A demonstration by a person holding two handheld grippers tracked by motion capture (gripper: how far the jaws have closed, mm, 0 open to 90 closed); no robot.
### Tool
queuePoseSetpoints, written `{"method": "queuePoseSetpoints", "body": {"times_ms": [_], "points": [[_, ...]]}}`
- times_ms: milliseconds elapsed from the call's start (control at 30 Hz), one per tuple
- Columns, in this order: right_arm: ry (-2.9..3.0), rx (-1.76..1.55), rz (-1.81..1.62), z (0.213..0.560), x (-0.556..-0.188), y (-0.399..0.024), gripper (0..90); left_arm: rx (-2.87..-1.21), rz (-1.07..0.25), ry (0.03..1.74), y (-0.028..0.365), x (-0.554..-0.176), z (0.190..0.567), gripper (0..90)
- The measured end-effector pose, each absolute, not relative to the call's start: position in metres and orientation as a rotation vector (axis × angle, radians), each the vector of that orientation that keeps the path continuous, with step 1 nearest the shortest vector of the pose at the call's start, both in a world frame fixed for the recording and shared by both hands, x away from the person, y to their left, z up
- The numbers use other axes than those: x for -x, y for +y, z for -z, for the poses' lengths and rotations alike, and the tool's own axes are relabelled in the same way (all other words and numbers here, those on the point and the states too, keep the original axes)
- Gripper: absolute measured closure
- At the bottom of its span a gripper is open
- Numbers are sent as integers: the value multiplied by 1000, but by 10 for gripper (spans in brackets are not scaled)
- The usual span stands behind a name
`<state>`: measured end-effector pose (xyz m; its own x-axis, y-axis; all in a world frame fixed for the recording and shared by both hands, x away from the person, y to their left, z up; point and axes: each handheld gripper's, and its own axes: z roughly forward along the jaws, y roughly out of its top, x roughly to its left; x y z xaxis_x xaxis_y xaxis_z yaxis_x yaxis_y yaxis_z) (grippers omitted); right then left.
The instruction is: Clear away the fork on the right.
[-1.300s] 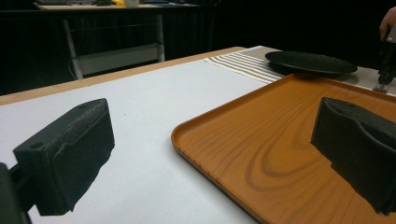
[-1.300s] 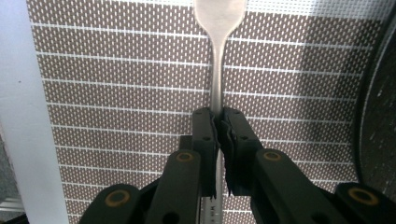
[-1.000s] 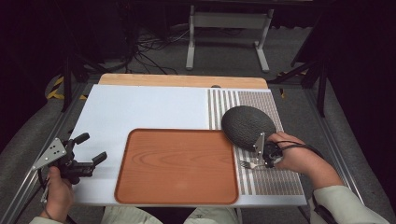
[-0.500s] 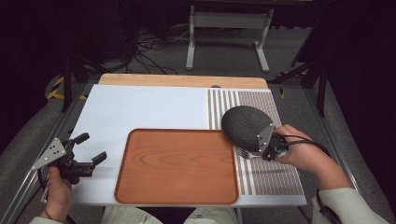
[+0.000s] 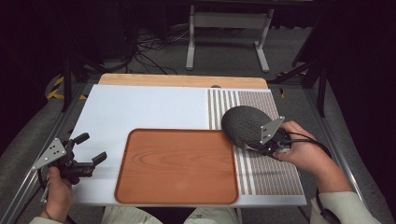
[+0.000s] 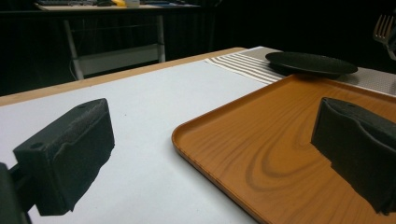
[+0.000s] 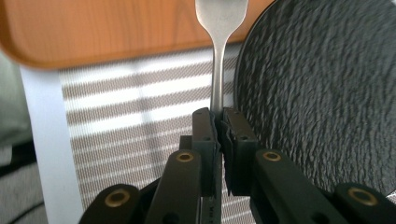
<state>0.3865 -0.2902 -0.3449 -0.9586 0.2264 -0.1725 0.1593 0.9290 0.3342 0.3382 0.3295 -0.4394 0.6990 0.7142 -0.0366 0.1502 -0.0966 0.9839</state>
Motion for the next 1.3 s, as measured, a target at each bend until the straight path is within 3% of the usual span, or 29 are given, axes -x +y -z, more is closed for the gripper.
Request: {"method": "queuePoseSetpoints", "body": {"times_ms": [533, 1300], "points": [[2813, -617, -700, 339, -383, -278, 845, -1633, -546, 712, 329, -338, 439, 1], [2688, -1232, -735, 332, -388, -236, 845, -1632, -544, 710, 329, -338, 439, 1]]}}
